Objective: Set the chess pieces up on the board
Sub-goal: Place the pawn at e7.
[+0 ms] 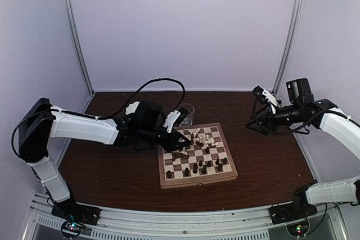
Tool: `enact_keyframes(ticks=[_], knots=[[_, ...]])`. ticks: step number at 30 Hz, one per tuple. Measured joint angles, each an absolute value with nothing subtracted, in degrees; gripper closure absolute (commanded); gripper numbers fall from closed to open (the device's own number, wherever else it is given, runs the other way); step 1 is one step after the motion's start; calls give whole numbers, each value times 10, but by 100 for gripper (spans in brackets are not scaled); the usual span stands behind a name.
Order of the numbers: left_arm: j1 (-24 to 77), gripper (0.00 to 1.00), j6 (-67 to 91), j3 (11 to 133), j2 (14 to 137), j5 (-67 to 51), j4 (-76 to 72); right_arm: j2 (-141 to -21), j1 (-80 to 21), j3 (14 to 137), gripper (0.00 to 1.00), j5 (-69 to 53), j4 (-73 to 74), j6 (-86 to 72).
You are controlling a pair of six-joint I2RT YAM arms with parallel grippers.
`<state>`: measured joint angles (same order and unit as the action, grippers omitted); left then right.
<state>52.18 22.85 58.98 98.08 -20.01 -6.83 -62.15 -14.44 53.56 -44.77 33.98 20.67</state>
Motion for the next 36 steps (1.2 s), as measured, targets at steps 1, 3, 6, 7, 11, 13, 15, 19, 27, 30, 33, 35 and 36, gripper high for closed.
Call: enact_keyframes(ticks=[1,3,6,7,11,13,15,19,27,30,33,35,36], knots=[[522,100,228,589,988,-204,-81,-622,-143,535,41,-448,338,207],[523,100,227,586,995,-208,-96,-622,-142,532,41,-448,335,208],[526,100,226,584,1002,-211,-118,-622,-139,530,41,-448,332,208],[528,100,226,583,1004,-213,-125,-622,-138,530,41,-448,331,209],[533,100,226,580,1011,-217,-150,-622,-136,530,40,-448,328,212],[534,100,226,578,1016,-218,-158,-622,-135,530,40,-448,327,213],[534,100,225,574,1021,-218,-165,-622,-132,529,40,-448,327,213],[534,99,220,560,1025,-218,-177,-621,-121,525,38,-450,324,215],[536,99,209,538,1046,-226,-224,-617,-89,514,37,-458,322,215],[537,99,206,527,1059,-230,-245,-617,-78,514,37,-463,321,215],[538,99,203,512,1070,-231,-273,-619,-67,514,37,-467,320,215],[539,99,203,500,1074,-231,-296,-623,-60,514,37,-469,319,215],[539,99,203,495,1074,-231,-304,-625,-57,514,37,-469,319,215]])
